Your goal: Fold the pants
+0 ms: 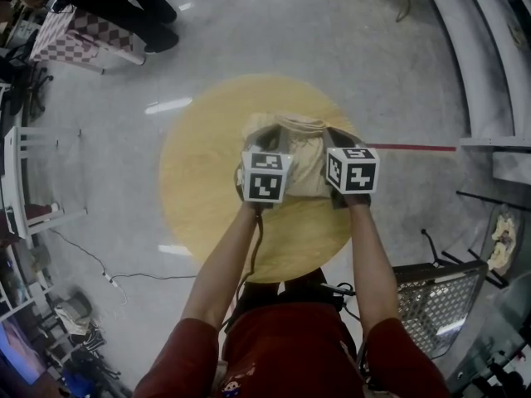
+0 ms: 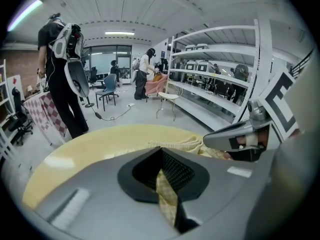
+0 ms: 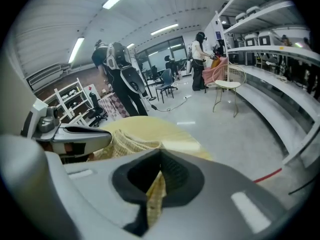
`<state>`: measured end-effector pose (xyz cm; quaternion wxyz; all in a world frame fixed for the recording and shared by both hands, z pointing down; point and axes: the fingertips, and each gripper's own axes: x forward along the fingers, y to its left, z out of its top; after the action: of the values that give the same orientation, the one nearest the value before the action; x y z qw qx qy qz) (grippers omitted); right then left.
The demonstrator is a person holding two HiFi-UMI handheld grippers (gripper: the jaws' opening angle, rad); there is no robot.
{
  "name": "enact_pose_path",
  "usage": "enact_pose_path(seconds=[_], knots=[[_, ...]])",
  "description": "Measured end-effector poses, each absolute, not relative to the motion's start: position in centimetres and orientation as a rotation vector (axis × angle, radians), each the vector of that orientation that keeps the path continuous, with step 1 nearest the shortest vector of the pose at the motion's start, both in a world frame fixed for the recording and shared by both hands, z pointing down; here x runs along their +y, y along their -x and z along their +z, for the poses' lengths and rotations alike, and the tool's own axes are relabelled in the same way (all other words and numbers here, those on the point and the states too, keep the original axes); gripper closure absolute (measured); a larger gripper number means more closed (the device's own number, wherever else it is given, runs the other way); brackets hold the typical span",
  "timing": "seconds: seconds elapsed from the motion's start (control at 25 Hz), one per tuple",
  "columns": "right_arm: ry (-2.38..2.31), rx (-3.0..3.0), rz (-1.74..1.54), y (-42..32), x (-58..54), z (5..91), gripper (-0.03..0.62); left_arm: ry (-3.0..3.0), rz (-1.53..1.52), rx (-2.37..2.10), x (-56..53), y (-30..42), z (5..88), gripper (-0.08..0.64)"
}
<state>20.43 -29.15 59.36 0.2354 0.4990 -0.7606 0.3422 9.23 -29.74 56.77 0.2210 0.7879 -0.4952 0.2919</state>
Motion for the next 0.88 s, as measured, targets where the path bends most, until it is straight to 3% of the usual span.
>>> enact_pose_path(seconds=[0.88], knots=[[-1.738, -2.304, 0.598, -17.6, -17.4, 42.9, 0.592, -2.499, 0.314, -1.688, -19.0, -1.5, 40.8, 0.552]])
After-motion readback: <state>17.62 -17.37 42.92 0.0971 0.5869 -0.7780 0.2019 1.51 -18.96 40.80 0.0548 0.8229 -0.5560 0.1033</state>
